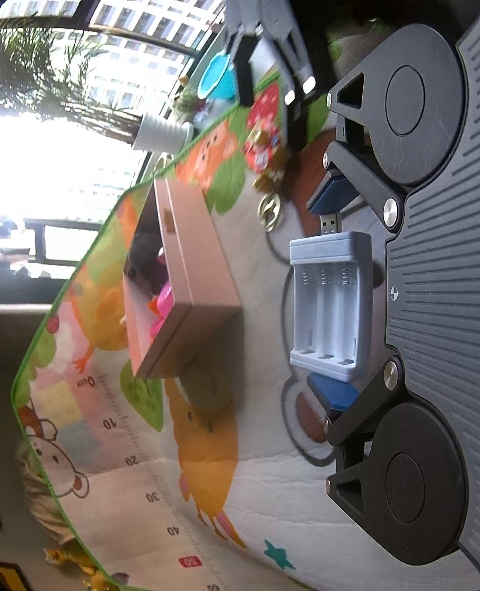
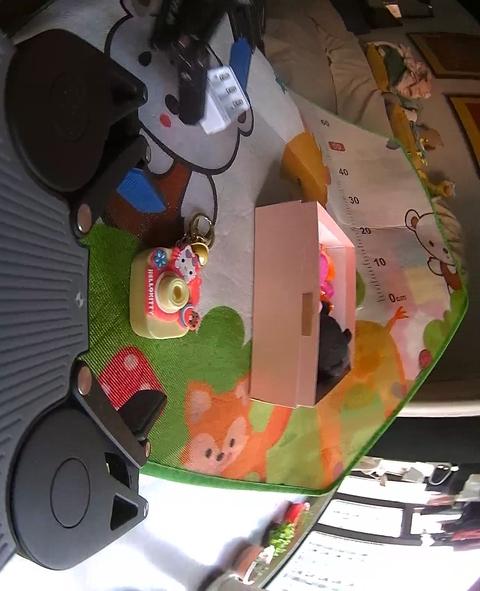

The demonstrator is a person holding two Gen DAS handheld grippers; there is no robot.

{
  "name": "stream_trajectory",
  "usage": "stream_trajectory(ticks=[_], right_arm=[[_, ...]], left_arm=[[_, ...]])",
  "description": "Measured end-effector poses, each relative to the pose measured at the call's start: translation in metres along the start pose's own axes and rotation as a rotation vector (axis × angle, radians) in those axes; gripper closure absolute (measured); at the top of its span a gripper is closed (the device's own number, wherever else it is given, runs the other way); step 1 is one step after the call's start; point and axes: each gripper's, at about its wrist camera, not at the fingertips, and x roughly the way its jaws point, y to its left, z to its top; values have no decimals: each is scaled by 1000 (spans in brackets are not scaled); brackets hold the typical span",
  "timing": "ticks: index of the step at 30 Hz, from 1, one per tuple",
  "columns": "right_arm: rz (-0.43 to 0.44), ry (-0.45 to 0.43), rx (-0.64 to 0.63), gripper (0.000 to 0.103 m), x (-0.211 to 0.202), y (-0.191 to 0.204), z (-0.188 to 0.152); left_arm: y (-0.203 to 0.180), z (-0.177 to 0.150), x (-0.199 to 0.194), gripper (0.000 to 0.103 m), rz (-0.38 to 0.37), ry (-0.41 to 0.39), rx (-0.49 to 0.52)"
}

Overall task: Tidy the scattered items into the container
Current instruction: 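Grasp the white charger with the left tool while the right tool grasps the Hello Kitty toy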

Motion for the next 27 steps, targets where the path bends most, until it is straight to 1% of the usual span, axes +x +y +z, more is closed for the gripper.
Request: stream_trajectory(ticks=[1, 2, 4, 8, 9, 11, 13, 19, 27], right_arm=[[6, 8, 2, 18, 1, 0, 3], [15, 16, 11, 19, 2, -1, 6], [27, 32, 28, 21, 6, -2, 11], [30, 59, 21, 21, 14, 1, 14], [33, 66, 23, 23, 16, 0, 14], [38, 88, 37, 33, 19, -2, 13], [30, 93, 45, 46, 19, -4, 13], [17, 79, 30, 47, 3, -1, 15], [-9, -8, -17, 47, -42, 0, 22]], left_arm=[[-2, -2, -2, 8, 0, -2, 3], [-3, -3, -4, 8, 1, -4, 6], [-3, -4, -6, 8, 1, -9, 3], [0, -5, -9, 8, 2, -17, -12], [0, -5, -10, 8, 1, -18, -15], [0, -6, -11, 8, -1, -17, -15], [-1, -7, -11, 8, -2, -16, -12], [-6, -7, -16, 8, -7, -24, 4], [-16, -3, -34, 8, -5, -63, 41]])
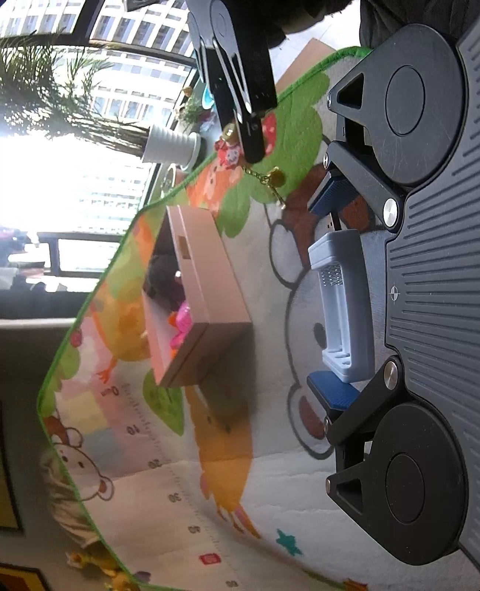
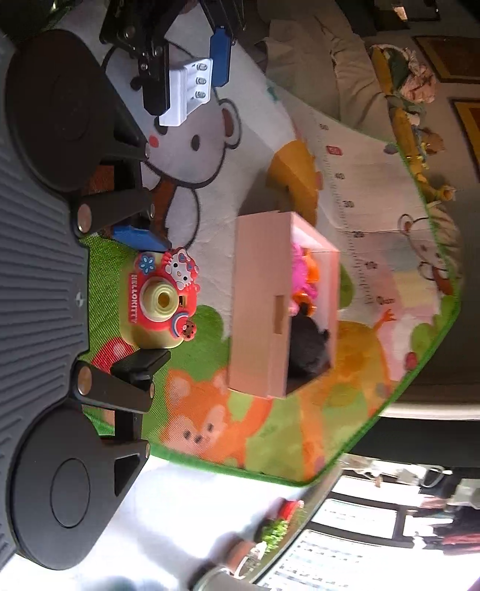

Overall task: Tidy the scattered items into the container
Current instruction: 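Lift and carry the charger with the left tool while the right tool carries the toy to the box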

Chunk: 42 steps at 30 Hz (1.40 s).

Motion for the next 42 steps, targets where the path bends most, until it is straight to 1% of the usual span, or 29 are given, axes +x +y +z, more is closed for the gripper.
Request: stream_trajectory(ticks=[6, 13, 19, 25, 29, 33, 37, 42], right_arm=[[-12, -72, -24, 47, -29, 0, 5], [-10, -116, -45, 47, -46, 2, 5], [-7, -135, -54, 47, -51, 2, 5], [-1, -132, -60, 47, -45, -1, 9], [-2, -130, -55, 47, -34, -7, 18], [-9, -146, -56, 47, -20, -19, 40], [-7, -182, -68, 47, -2, -32, 75], [-6, -232, -50, 47, 34, -41, 125]], left_arm=[[-14, 9, -11, 8, -4, -29, 52], [-29, 15, -21, 8, -11, -58, 106], [-37, 23, -19, 8, -13, -71, 139], [-38, 46, -11, 8, -9, -115, 163], [-35, 66, 9, 8, -13, -126, 193], [-26, 90, 38, 8, -14, -139, 214], [-10, 116, 73, 8, -12, -170, 194], [10, 145, 121, 8, -3, -186, 180]])
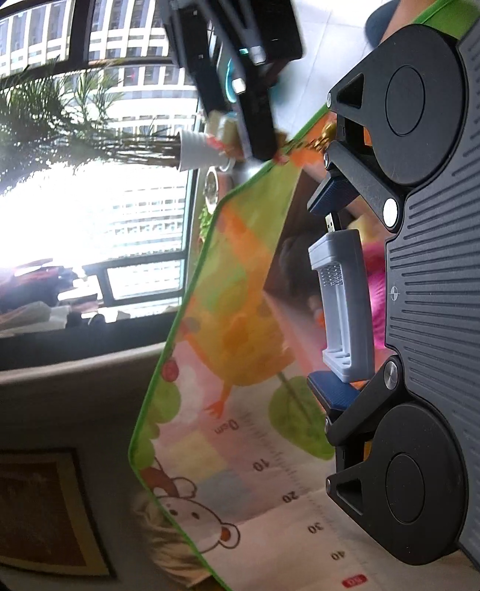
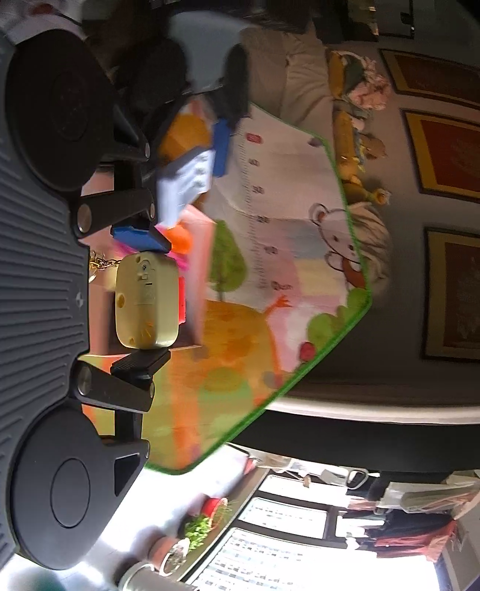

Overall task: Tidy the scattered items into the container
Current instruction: 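Lift and carry the charger with the left tool while the right tool carries the toy to the box, then release the charger into the pink box with the left tool while the right tool drops the toy in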

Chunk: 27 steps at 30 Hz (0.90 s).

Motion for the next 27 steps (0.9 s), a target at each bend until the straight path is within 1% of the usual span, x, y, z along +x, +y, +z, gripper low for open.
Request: stream_trajectory(ticks=[4, 8, 13, 15, 16, 18, 23, 27], right_arm=[[10, -12, 72, 47, 45, -6, 31], [17, -25, 102, 47, 85, 0, 47], [52, 23, 65, 47, 126, 11, 50], [62, 44, 57, 46, 138, 12, 47], [67, 48, 61, 39, 142, 12, 45], [60, 48, 89, 34, 147, 8, 41], [50, 58, 115, 34, 143, -3, 31], [26, 61, 134, 27, 126, -20, 19]], left_arm=[[17, 11, 28, 8, 5, -27, -32], [26, 7, 40, 10, 36, -68, -40], [44, -10, 53, 12, -2, -42, -139], [49, -14, 58, 12, -23, -12, -148], [51, -15, 60, 10, -30, -5, -156], [53, -16, 60, 9, -56, 9, -170], [51, -15, 59, 8, -63, 27, -162], [44, -17, 47, 6, -108, 43, -149]])
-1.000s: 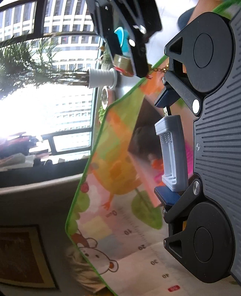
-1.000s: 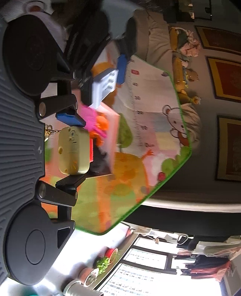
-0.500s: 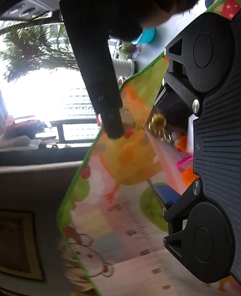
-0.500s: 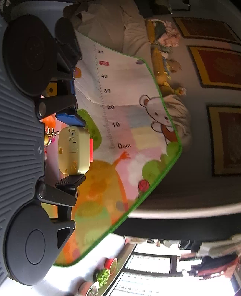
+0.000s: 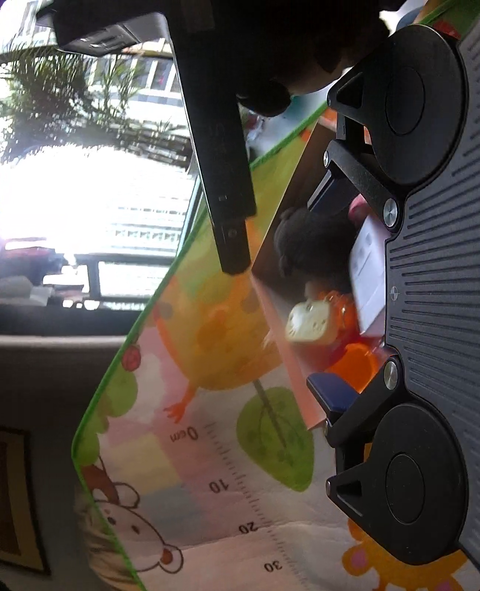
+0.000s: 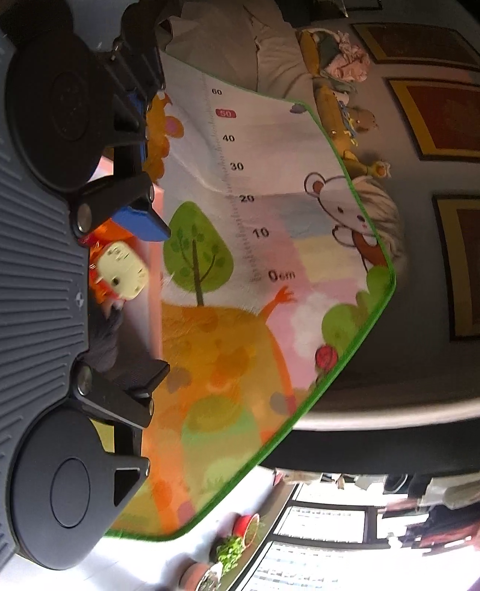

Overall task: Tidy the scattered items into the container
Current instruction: 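Release the charger into the pink box with the left tool while the right tool drops the toy in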

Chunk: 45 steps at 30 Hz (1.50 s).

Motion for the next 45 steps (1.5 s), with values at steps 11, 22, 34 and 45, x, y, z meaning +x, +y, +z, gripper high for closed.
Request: stream_trajectory(ticks=[11, 22, 34, 45], right_arm=[[24, 188, 190, 17, -2, -47, -55], [76, 220, 219, 12, 10, -22, -61], [135, 227, 147, 6, 47, 36, -46], [43, 127, 248, 0, 22, 25, -57]], left_arm=[[-5, -37, -41, 3, 9, 101, -97], [2, -53, -42, 2, -64, 121, -161], [52, -58, -56, 2, 59, 83, -205], [46, -65, -62, 0, 162, 59, -215]])
